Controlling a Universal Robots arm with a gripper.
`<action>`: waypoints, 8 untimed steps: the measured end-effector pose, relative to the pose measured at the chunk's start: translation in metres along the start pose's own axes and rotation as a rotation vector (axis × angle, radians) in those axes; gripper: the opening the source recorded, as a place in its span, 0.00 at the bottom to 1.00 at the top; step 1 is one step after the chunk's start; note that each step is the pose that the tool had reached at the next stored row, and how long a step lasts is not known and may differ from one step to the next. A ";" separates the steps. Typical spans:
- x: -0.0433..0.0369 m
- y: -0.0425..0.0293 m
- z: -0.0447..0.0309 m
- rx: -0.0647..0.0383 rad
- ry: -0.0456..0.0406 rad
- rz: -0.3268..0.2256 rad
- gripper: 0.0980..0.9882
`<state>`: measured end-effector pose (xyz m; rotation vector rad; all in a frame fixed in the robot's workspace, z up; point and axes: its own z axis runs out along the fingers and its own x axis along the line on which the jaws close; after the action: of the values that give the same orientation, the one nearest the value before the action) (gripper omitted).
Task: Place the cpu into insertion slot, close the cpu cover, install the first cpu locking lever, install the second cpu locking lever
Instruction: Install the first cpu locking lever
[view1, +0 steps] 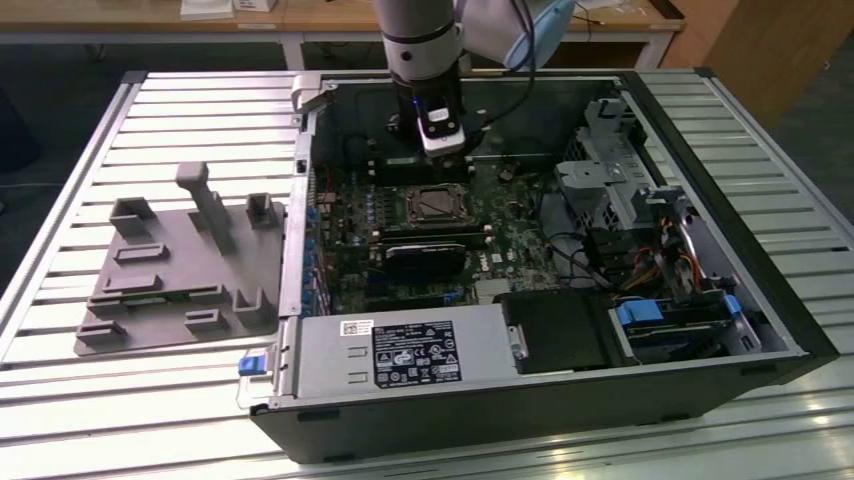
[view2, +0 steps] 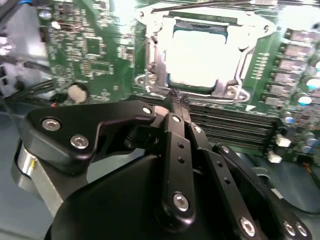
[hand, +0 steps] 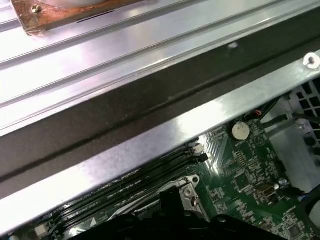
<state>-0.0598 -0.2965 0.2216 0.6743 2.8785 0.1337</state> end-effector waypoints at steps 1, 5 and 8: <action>0.0000 0.0000 0.0003 0.008 0.0003 -0.001 0.00; -0.0006 -0.0002 0.0012 0.034 0.0032 -0.005 0.00; -0.0029 -0.0050 0.0024 0.043 0.0127 -0.005 0.00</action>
<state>-0.0590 -0.3022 0.2191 0.6757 2.9027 0.0765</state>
